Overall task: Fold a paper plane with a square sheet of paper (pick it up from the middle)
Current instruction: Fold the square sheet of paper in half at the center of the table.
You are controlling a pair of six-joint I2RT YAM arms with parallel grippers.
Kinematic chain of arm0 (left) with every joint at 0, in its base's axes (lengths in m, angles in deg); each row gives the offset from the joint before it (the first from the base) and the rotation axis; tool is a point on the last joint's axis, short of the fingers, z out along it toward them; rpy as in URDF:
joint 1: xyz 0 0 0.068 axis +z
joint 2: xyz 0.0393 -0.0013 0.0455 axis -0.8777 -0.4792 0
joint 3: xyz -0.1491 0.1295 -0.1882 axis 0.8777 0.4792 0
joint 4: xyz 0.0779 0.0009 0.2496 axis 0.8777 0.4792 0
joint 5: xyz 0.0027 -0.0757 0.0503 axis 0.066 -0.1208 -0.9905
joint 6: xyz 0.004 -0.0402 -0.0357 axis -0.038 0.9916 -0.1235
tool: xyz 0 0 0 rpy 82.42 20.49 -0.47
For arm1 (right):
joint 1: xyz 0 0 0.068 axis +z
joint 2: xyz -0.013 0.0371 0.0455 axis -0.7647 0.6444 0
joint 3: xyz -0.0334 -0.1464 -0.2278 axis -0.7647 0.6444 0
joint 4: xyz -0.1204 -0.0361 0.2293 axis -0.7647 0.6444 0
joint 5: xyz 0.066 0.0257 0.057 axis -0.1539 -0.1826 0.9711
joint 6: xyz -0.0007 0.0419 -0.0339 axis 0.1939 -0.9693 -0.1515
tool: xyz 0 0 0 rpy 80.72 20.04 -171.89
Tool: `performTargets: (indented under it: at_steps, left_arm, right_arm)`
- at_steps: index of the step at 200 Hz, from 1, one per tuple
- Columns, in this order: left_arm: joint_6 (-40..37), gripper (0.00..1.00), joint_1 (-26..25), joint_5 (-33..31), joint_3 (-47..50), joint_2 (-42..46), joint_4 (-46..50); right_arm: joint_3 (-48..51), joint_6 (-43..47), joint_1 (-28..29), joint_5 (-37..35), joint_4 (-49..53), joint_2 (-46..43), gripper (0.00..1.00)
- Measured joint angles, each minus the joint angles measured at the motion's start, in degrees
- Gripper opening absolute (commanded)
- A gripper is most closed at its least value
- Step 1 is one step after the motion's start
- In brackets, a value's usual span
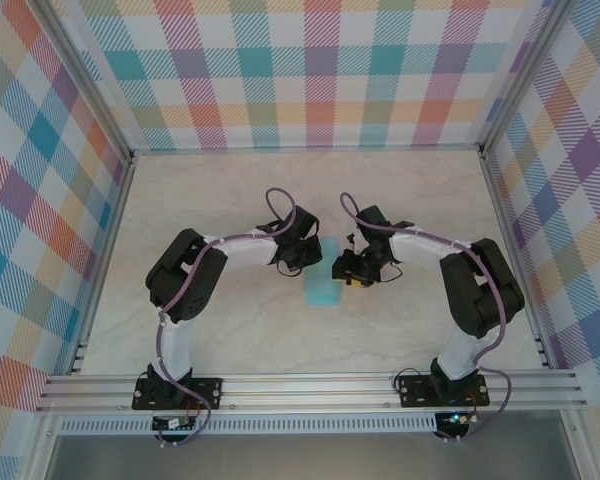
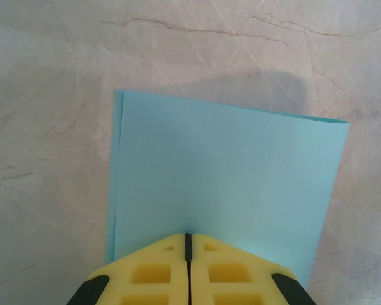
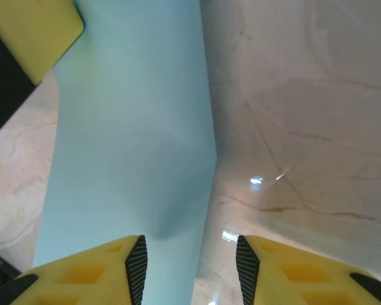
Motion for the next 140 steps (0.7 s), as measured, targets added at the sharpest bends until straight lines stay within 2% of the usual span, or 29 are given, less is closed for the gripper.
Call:
performTargets:
  at_steps: [52, 140]
  left_arm:
    - [0.0, 0.07, 0.0, 0.0, 0.0, 0.0, 0.0]
    - [-0.5, 0.07, 0.0, 0.0, -0.8, -0.4, 0.7]
  right_arm:
    - [1.0, -0.8, 0.0, 1.9, -2.0, 1.2, 0.36]
    - [1.5, -1.5, -0.4, 2.5, -3.3, 2.9, 0.36]
